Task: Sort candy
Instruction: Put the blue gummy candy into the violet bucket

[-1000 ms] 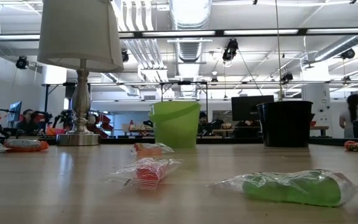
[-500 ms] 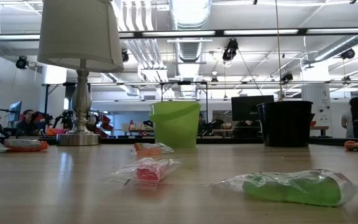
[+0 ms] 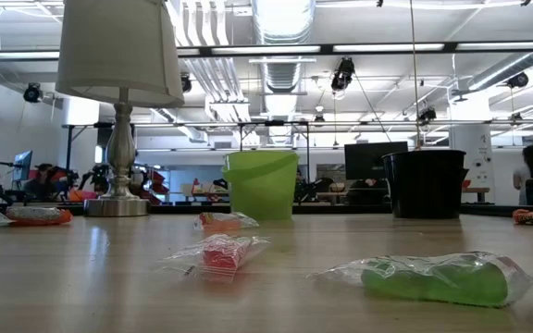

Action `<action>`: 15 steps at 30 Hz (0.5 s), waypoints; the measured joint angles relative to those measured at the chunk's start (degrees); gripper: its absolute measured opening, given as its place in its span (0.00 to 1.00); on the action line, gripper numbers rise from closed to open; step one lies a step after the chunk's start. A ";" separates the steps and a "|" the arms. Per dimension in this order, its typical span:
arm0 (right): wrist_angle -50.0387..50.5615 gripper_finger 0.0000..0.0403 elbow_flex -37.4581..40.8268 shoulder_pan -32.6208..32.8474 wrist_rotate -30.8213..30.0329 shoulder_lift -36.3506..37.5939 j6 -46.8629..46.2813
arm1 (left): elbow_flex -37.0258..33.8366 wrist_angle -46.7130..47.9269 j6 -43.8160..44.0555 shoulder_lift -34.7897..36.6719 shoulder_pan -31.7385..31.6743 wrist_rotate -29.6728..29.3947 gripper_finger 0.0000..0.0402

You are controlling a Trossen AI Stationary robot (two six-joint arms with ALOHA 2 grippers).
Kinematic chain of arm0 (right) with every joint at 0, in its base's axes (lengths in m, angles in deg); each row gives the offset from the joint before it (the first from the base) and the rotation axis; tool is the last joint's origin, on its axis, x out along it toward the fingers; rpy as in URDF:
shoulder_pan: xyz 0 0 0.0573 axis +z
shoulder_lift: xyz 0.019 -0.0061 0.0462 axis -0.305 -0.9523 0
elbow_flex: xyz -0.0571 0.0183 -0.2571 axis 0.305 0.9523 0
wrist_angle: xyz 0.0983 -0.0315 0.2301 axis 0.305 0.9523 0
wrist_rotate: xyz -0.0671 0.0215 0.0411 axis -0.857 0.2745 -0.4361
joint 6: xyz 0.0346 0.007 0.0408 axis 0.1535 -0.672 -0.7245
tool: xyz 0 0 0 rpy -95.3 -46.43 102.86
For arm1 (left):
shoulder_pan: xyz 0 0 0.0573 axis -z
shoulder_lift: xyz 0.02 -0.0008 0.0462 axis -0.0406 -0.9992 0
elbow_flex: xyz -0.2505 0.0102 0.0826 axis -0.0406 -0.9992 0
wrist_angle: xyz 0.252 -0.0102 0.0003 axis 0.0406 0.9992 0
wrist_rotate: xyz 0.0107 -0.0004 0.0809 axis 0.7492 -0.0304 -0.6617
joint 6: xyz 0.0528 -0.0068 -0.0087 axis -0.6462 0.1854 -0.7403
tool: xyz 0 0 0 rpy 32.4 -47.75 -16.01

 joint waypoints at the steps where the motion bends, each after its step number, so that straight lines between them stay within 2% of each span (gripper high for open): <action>1: 0.00 0.02 0.00 0.00 -0.02 0.00 0.02 | 0.00 -0.53 -0.04 0.00 -0.15 0.95 0.38; 11: -0.30 0.02 0.00 0.00 -0.04 0.00 0.34 | -0.02 -2.78 -1.10 0.00 -1.37 4.07 0.37; 15: -1.82 0.02 0.00 0.00 -0.04 0.00 0.44 | -0.02 -2.76 -1.11 0.00 -1.67 4.09 0.32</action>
